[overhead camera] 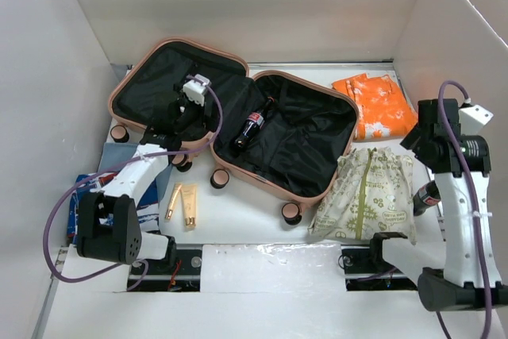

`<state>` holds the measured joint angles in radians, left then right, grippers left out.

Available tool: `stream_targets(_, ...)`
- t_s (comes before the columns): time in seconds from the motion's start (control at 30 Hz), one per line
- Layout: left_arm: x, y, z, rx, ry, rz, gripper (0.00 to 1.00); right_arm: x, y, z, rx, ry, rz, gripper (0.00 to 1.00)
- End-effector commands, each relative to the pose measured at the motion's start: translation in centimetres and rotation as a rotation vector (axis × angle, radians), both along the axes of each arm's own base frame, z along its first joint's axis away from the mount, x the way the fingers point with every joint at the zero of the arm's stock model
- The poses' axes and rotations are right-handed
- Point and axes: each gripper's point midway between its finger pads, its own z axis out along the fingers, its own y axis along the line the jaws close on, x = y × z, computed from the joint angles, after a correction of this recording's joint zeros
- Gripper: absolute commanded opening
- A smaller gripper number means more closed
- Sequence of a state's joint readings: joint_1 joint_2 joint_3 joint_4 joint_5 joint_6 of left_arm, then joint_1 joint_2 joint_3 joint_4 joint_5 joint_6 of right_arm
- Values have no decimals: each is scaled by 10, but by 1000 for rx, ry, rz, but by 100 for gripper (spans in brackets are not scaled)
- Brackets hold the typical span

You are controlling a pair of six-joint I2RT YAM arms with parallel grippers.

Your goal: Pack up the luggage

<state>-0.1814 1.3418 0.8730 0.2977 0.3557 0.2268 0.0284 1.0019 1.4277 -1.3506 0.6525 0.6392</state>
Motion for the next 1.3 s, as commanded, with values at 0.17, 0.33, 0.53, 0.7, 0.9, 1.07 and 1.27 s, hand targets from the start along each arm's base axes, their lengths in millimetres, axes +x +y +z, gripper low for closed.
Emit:
stream_targets(0.17, 1, -10, 65, -56, -159, -36, 100, -49, -53, 6, -152, 42, -261, 99)
stream_targets(0.33, -5, -12, 58, -22, -136, -55, 100, -68, -62, -5, -169, 39, -346, 99)
stream_targets(0.53, -7, -20, 68, 3, -164, -51, 100, -54, -71, -18, -163, -29, -367, 99)
stream_targets(0.7, -10, -29, 71, 4, -152, -73, 100, -47, -75, -28, -187, -3, -343, 99)
stream_targets(0.9, -9, -30, 74, 0, -137, -60, 100, -33, -82, -33, -224, -34, -328, 99)
stream_targets(1.07, -8, -29, 76, 2, -137, -51, 100, -28, -85, -42, -241, -25, -322, 99)
stream_targets(1.27, -7, -26, 74, 9, -129, -32, 100, -12, -87, -46, -255, -74, -274, 96)
